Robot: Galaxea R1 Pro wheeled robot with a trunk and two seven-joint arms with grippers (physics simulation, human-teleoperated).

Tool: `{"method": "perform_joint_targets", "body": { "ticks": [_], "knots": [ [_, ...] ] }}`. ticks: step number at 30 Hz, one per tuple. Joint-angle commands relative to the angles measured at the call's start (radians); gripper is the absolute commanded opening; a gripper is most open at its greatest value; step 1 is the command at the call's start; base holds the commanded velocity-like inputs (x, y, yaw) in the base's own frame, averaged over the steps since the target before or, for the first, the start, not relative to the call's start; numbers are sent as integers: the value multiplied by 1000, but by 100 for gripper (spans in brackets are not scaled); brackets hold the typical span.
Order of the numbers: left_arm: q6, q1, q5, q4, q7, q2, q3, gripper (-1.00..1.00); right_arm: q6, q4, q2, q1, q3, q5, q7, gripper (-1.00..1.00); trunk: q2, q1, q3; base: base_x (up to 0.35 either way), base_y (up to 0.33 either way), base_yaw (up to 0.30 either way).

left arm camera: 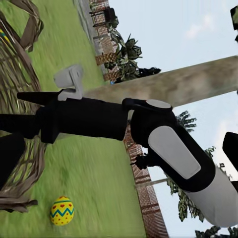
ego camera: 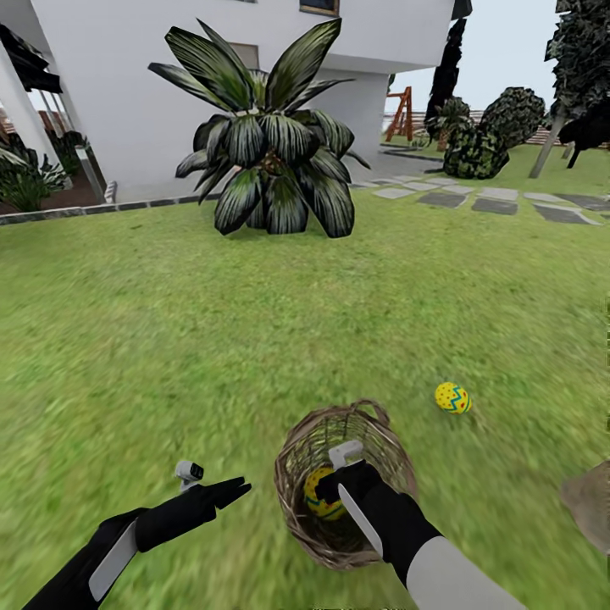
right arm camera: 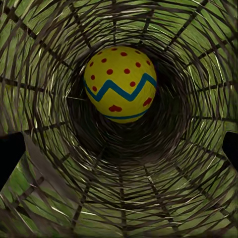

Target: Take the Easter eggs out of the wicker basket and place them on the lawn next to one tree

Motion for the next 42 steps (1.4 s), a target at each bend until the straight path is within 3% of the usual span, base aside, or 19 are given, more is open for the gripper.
{"method": "perform_joint_targets", "body": {
  "ticks": [1, 21, 42],
  "knots": [
    [10, 0, 9, 0, -1, 1, -5, 100, 3, -1, 0, -1, 4, -10, -9, 100, 0, 0, -2, 1, -1, -179],
    [10, 0, 13, 0, -5, 2, -5, 100, 2, 1, 1, -1, 5, -11, -10, 100, 0, 0, -25, 0, 0, -47],
    [12, -1, 16, -1, -13, 8, -3, 100, -6, -2, 1, -1, 5, -12, -5, 100, -147, 80, -124, 0, 0, 0]
  ]
}}
